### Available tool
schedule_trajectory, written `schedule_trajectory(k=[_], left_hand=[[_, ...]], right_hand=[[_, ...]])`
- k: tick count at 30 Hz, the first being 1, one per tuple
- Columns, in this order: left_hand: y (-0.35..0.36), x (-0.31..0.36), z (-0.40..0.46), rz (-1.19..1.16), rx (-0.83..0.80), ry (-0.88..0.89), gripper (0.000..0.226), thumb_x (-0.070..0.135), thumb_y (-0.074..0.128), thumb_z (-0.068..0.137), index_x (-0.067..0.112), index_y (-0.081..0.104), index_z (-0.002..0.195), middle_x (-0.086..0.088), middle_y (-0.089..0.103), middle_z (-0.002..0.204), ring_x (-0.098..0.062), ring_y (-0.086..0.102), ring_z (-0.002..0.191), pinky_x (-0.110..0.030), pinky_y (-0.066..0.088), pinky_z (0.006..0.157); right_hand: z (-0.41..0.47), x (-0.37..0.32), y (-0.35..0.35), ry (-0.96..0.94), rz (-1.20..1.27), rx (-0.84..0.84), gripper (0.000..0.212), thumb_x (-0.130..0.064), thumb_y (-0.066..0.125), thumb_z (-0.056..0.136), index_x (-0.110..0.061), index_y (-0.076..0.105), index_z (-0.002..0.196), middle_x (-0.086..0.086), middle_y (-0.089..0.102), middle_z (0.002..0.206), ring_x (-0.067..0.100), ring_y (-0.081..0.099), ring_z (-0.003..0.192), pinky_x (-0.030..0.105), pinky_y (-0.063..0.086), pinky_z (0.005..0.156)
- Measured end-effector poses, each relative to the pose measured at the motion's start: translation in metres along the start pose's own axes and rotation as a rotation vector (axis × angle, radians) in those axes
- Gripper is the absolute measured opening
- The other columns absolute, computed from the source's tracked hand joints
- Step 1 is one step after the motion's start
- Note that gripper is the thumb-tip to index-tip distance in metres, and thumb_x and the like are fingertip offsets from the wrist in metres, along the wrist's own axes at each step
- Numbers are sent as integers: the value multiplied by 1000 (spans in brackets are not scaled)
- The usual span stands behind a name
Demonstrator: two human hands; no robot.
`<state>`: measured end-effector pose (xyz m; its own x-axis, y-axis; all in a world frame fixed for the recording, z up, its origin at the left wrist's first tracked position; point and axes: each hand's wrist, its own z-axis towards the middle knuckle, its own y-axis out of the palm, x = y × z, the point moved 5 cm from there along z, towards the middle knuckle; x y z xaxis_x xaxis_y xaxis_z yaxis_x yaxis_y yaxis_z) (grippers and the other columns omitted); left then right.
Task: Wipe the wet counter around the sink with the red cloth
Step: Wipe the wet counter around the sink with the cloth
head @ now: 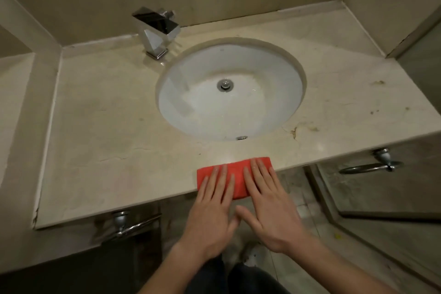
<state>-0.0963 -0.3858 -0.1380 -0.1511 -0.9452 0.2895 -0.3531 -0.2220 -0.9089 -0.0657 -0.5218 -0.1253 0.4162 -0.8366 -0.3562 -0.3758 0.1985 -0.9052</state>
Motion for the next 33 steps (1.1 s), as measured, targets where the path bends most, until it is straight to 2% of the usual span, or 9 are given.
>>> schedule_trajectory(k=[2,3,5,8,12,16,21,28,33], left_hand=[[-2,12,3,17,21,-26,72,61,-9,94,20,-15,153,-4,-24,160,-23,-23,148,-46,-8,121],[-6,16,10,17,55,-28,71,60,-7,95,19,-13,154,-4,-22,161,-23,-22,148,-45,-9,120],[-12,19,35,-6,51,-12,73,57,-2,94,19,-12,154,-3,-22,161,-21,-23,148,-40,-13,120],[-23,32,97,12,33,28,76,54,0,89,18,-10,156,-3,-19,162,-19,-22,148,-39,-8,122],[-32,65,161,30,-7,57,69,42,25,101,13,-9,155,-6,-17,163,-22,-17,150,-34,-14,118],[-19,80,130,12,57,166,72,50,16,97,14,-6,156,-6,-12,163,-23,-15,150,-41,-5,122],[-2,84,115,49,93,230,65,49,25,103,18,8,157,-4,4,164,-23,2,152,-40,4,117],[-17,115,190,63,18,342,66,49,18,101,18,3,157,-3,-5,164,-21,-8,151,-38,-4,120],[-37,141,266,96,-43,416,74,56,-4,91,22,-7,156,0,-18,162,-19,-19,149,-38,-8,123]], right_hand=[[-5,9,-2,16,-28,18,83,-71,5,98,-14,7,158,10,-2,166,19,-10,154,41,-4,122],[-2,14,-6,32,-29,21,84,-72,3,98,-13,9,158,9,0,166,20,-9,154,42,-3,123],[11,26,-16,75,-35,12,93,-75,-9,91,-13,6,159,8,-4,165,19,-12,153,42,-7,124],[39,65,-34,199,-58,68,109,-78,-27,78,-12,5,159,9,-3,166,19,-11,154,42,-11,124],[62,113,-54,334,7,105,114,-78,-30,72,-12,1,159,9,-3,167,19,-12,154,41,-11,124],[31,107,-55,315,33,92,108,-76,-28,78,-10,1,159,10,-7,166,19,-17,152,41,-11,124],[1,108,-54,355,84,28,110,-79,-32,73,-15,-3,157,1,-15,163,14,-28,147,40,-15,122],[22,164,-75,489,46,71,108,-77,-30,75,-15,-4,159,4,-12,166,13,-25,149,41,-15,123],[49,223,-98,559,37,142,109,-77,-28,76,-15,1,160,6,-7,167,16,-16,153,44,-11,124]])
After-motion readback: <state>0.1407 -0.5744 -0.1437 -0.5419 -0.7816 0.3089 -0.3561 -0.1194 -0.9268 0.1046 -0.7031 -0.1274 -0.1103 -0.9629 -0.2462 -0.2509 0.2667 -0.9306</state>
